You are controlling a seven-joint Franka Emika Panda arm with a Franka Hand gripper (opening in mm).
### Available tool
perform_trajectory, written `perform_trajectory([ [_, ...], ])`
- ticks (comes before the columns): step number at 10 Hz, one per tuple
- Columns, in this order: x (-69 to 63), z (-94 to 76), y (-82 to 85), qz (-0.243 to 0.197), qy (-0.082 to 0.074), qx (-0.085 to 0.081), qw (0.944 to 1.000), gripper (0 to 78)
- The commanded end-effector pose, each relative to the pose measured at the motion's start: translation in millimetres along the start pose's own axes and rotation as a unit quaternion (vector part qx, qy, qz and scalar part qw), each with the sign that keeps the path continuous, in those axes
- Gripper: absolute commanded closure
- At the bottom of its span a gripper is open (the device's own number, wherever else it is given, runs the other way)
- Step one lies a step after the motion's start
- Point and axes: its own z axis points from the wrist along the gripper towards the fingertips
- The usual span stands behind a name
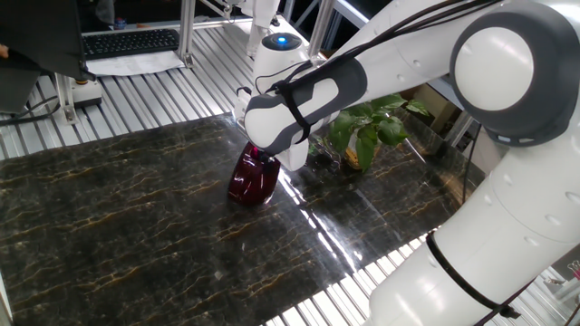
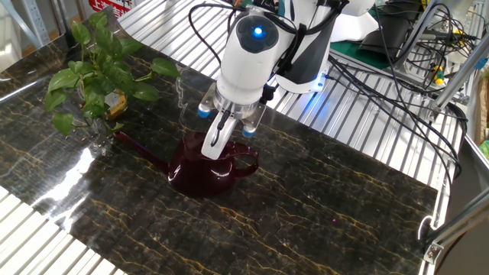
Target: Water the plant
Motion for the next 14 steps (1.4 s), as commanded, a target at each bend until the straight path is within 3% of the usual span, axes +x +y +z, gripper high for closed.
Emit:
perform_trajectory([
  [1,-1.6,-30.2,1.7,-0.005,0.036,-0.054,0.9979,76.4],
  [6,-5.5,-46.7,0.4,-0.025,0.056,-0.057,0.9965,76.4],
  [7,-6.3,-49.5,0.0,-0.034,0.066,-0.054,0.9958,76.4],
  [9,-8.1,-55.4,-1.0,-0.060,0.095,-0.026,0.9933,76.4],
  [10,-8.2,-55.9,-1.0,-0.063,0.097,-0.020,0.9930,76.4],
  [11,-8.4,-56.4,-1.1,-0.071,0.095,-0.011,0.9929,76.4],
  [12,-9.0,-58.3,-1.5,-0.081,0.087,0.020,0.9927,76.4],
  [13,-9.3,-59.2,-1.6,-0.082,0.083,0.035,0.9925,76.4],
  [14,-11.5,-65.6,-3.0,-0.062,0.076,0.064,0.9931,76.4],
])
